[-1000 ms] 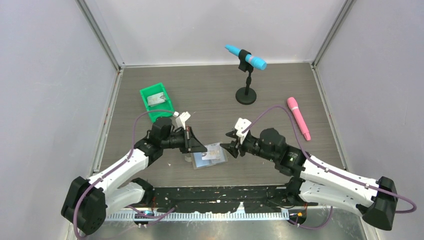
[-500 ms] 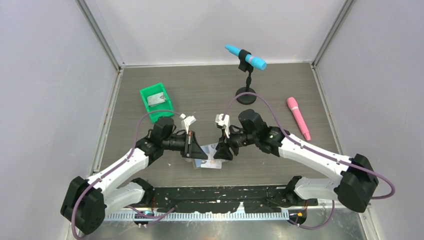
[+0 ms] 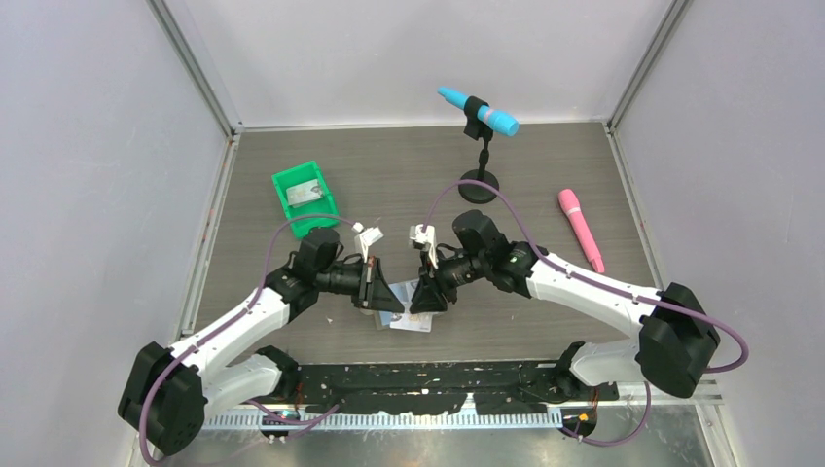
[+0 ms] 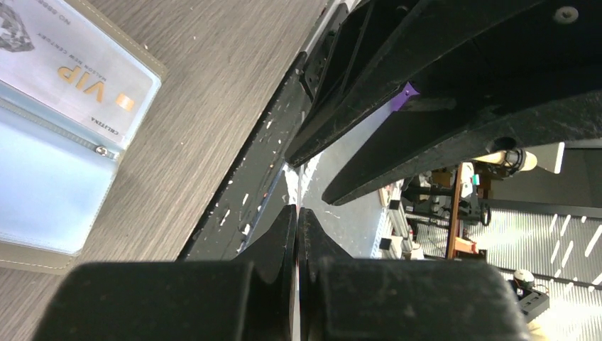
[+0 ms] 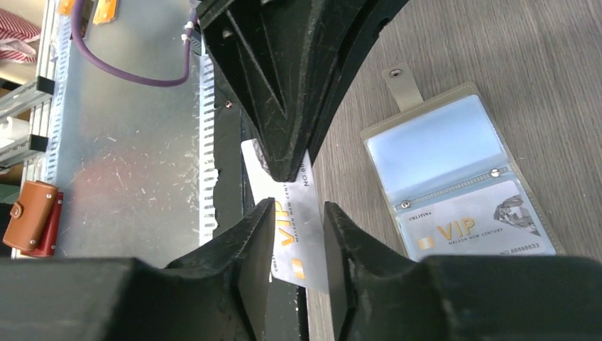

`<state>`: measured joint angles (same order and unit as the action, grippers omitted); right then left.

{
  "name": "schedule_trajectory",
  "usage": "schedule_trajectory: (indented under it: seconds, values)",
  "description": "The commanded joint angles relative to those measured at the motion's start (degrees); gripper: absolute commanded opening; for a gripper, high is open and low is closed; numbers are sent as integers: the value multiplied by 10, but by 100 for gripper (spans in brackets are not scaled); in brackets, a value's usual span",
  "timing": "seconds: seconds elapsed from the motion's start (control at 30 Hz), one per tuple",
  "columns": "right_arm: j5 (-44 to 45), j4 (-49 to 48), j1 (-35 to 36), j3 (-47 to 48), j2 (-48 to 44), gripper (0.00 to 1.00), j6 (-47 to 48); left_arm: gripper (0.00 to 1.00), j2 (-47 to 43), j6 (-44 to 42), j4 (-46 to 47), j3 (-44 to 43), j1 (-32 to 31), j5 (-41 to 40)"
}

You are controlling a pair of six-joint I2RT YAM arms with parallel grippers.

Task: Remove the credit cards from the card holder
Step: Remove the credit card from the card holder, then place the credit card in the storage box.

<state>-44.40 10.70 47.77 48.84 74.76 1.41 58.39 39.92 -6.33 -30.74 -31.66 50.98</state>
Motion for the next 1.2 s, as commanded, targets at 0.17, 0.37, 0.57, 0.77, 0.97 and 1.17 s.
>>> schedule_trajectory:
  seconds: [0.17,0.37,0.57,0.77,0.97,1.17]
  values:
    - [-53,-94,-1,-27,-4,6,-56,11,2,-10,-3,-32,-2,8]
    - [-36,-181,-1,-64,-30,5,-116,29,-8,-11,-23,-55,2,-20]
    - [8,-257,-3,-91,-57,5,-197,46,-28,9,-22,-50,22,-53]
    - [94,-299,-9,-105,-91,5,-272,56,-76,58,7,-27,55,-94]
    - [177,-340,-9,-121,-119,5,-331,60,-114,83,22,-12,64,-131]
    - [227,-392,-10,-151,-127,5,-391,64,-127,142,127,31,65,-128]
